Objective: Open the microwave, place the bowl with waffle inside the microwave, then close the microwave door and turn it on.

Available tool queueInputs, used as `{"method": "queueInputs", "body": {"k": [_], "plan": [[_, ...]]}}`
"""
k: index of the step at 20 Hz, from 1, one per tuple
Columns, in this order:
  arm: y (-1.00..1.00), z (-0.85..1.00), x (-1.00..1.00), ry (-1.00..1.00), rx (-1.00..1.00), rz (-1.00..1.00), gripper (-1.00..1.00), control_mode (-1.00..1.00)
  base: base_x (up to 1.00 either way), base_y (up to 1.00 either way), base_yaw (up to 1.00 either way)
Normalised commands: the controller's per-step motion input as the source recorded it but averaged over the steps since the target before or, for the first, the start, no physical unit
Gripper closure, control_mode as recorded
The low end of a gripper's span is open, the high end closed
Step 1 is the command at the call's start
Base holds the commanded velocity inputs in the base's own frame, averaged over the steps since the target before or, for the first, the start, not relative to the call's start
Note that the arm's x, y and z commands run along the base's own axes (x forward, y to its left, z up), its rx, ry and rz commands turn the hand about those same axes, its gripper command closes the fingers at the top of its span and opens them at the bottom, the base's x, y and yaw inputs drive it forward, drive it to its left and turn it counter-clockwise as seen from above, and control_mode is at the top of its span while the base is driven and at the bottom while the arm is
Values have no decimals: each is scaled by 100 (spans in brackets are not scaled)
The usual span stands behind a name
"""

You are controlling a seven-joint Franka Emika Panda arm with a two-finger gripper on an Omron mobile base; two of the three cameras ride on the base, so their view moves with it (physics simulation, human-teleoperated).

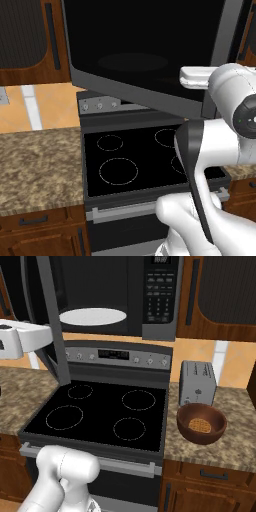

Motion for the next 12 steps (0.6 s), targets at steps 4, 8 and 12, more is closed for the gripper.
{"method": "queueInputs", "body": {"k": [4, 8, 12], "plan": [[18, 1, -48, -8, -6, 0, -100, -100, 0, 0, 0], [63, 0, -71, 0, -10, 8, -100, -100, 0, 0, 0], [17, 17, -54, 0, -3, 15, -100, -100, 0, 0, 0]]}}
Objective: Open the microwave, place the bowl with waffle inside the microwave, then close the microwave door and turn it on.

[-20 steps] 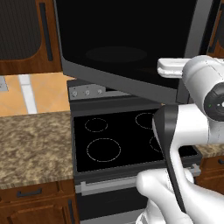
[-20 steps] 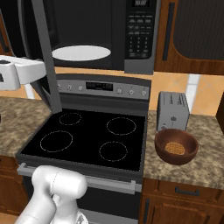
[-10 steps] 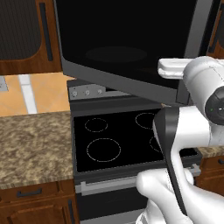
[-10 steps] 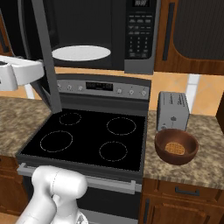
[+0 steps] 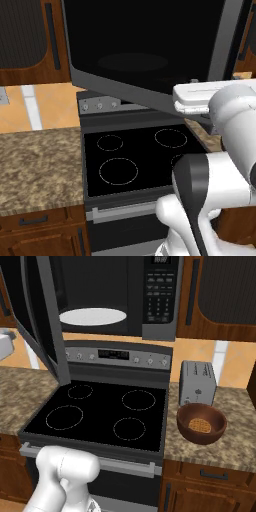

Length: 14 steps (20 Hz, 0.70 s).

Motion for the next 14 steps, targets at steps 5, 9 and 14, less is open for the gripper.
{"method": "queueInputs", "body": {"k": [5, 9, 14], "plan": [[-84, 24, -35, 0, 3, 28, -100, -100, 0, 0, 0], [-96, 7, -32, 0, 8, 35, -100, -100, 0, 0, 0], [-83, 0, -9, 0, 12, 38, -100, -100, 0, 0, 0]]}}
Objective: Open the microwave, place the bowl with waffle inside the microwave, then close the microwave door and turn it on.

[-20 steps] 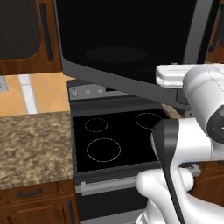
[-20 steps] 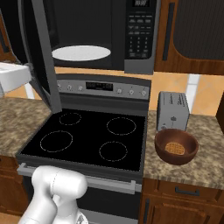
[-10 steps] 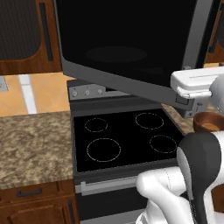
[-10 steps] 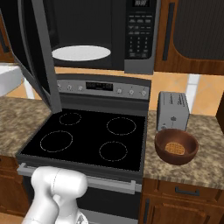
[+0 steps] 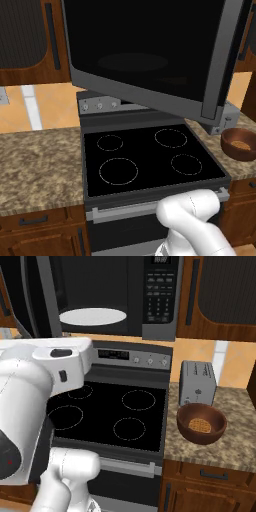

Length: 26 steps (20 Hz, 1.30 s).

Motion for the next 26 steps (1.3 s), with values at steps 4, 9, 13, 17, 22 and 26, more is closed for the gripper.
{"method": "queueInputs", "body": {"k": [4, 9, 13, 17, 22, 26], "plan": [[-51, 1, 3, 1, 11, 31, -100, -100, 0, 0, 0], [-11, 0, 29, 2, 3, 17, -100, -100, 0, 0, 0], [0, -13, 69, 1, 0, 15, -100, -100, 0, 0, 0], [0, -36, 56, 0, 0, 30, -100, -100, 0, 0, 0], [12, -8, 48, 4, 1, 30, -100, -100, 0, 0, 0], [14, 0, 32, 0, 1, 26, -100, -100, 0, 0, 0]]}}
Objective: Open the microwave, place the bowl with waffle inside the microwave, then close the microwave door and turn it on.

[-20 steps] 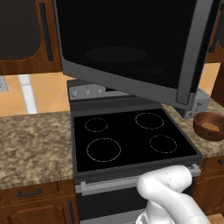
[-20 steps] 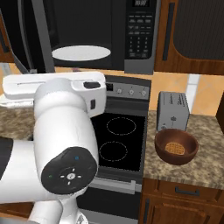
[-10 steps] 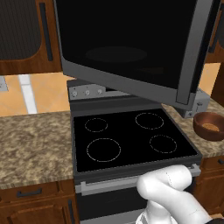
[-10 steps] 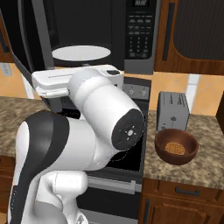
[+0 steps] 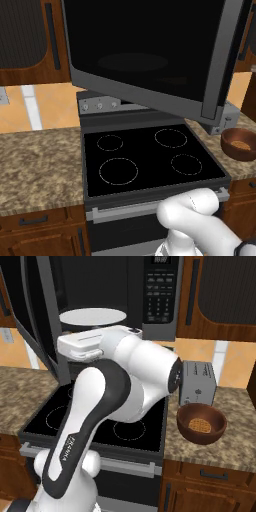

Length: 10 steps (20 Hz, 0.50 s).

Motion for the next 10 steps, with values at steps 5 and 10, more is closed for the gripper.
{"method": "queueInputs", "body": {"k": [5, 10], "plan": [[4, 0, 13, 0, 2, 24, -100, -100, 0, 0, 0], [27, -5, 3, 0, 0, 16, -100, -100, 0, 0, 0]]}}
